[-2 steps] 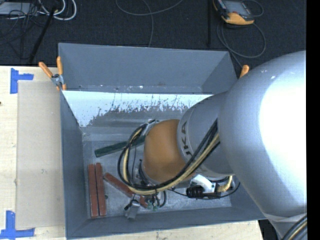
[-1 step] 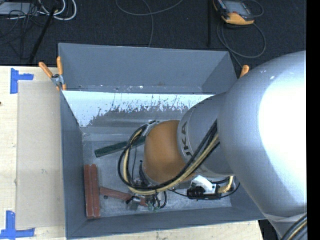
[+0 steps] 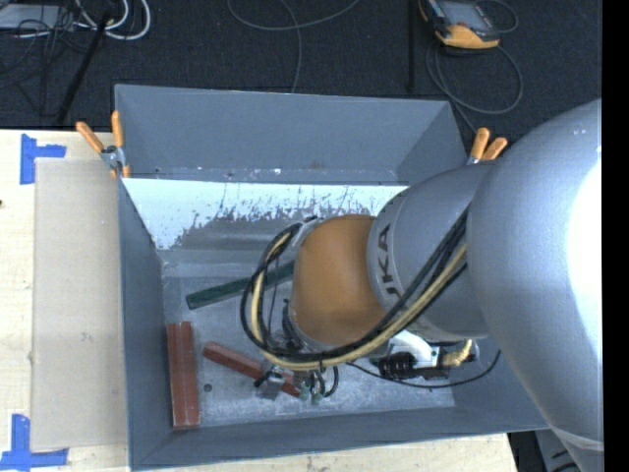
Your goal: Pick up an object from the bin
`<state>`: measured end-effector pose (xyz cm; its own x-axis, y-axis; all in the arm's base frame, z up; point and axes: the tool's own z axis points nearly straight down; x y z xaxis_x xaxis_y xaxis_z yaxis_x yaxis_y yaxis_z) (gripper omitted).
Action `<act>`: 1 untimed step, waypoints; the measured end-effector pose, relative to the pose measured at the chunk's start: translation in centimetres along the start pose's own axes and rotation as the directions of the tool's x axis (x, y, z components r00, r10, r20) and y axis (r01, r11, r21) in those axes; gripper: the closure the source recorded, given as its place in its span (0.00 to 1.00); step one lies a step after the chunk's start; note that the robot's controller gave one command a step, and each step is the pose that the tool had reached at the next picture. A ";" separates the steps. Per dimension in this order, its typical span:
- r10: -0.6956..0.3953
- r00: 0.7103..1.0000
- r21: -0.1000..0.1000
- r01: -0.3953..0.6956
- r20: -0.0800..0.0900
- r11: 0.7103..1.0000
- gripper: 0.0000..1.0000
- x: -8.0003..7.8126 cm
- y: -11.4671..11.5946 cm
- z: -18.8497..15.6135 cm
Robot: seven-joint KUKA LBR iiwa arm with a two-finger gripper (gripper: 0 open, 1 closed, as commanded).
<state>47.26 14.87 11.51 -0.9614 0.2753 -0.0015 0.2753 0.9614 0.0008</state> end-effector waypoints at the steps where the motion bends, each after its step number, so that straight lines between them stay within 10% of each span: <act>1: -0.001 1.000 0.001 0.001 -0.001 1.000 1.00 -0.1 -0.1 -2.2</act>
Offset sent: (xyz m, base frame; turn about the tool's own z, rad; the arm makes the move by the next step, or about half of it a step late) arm -0.0001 -0.0002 0.0215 0.0000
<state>47.31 14.78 13.70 -0.9616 0.2745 -0.0003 0.2745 0.9616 0.0001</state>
